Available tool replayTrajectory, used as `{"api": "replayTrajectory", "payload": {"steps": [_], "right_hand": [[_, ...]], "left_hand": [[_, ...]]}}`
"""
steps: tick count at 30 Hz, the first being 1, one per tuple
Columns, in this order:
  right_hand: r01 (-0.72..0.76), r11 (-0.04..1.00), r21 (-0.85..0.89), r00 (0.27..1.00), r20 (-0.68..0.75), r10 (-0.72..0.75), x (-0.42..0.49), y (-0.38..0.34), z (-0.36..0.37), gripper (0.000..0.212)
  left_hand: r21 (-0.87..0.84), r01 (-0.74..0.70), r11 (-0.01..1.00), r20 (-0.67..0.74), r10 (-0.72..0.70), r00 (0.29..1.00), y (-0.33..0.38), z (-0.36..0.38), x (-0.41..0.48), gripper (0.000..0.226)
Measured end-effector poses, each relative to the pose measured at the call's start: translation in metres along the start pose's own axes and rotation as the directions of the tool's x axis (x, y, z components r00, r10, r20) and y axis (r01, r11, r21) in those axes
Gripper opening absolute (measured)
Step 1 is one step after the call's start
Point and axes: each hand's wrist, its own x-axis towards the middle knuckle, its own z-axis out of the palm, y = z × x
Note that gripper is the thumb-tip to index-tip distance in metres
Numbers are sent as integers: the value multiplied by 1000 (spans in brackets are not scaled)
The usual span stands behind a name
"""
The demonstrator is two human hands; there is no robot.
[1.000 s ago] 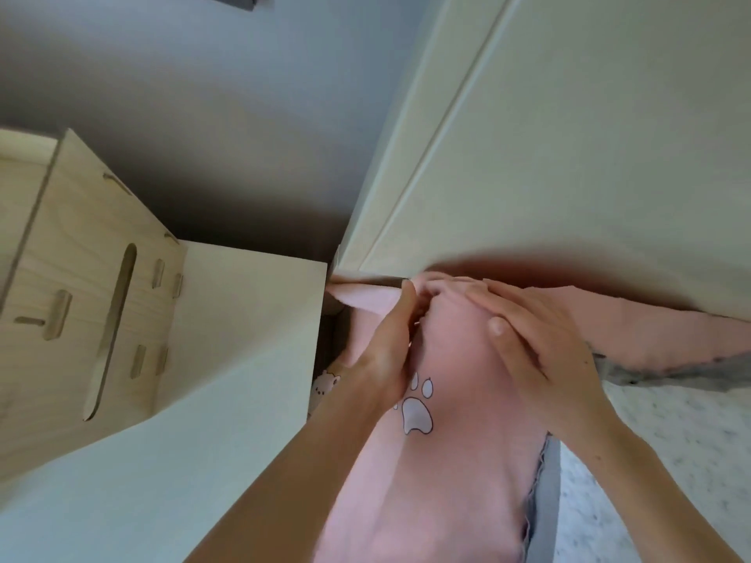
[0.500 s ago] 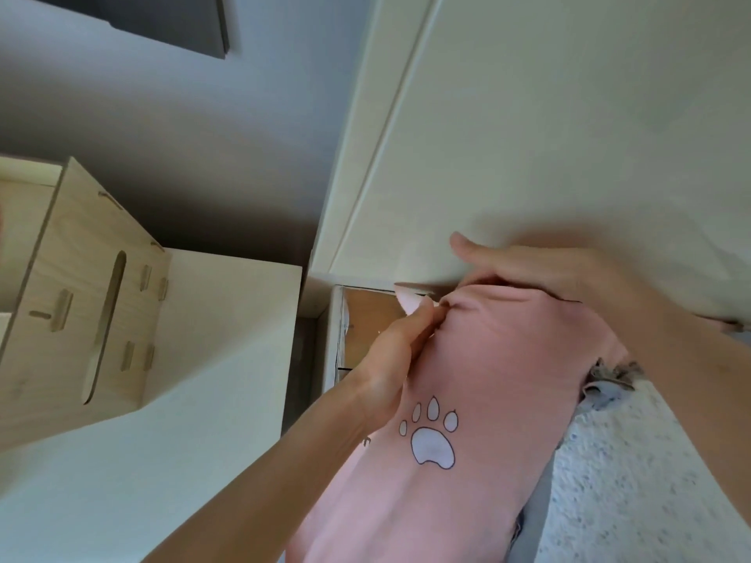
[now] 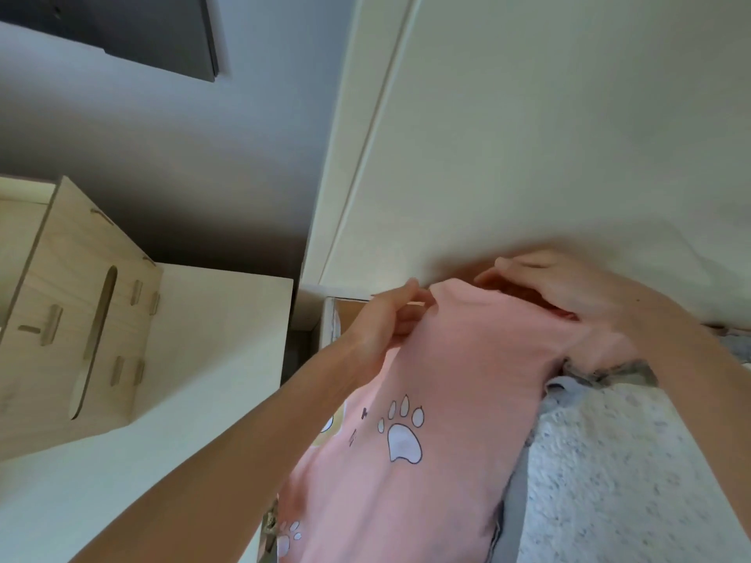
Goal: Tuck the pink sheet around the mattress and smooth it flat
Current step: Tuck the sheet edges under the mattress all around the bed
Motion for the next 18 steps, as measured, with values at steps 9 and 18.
{"api": "replayTrajectory", "payload": {"steps": [9,18], "right_hand": [[117,908,-403,981,191,-42,-28,-1,-29,20],[188,905,-383,981,112,-156,-19,3,-16,10]], "left_hand": [[278,-37,960,62,20,998,24,11,5,43],[424,-31,905,122,-24,992,41,14,5,49]]}}
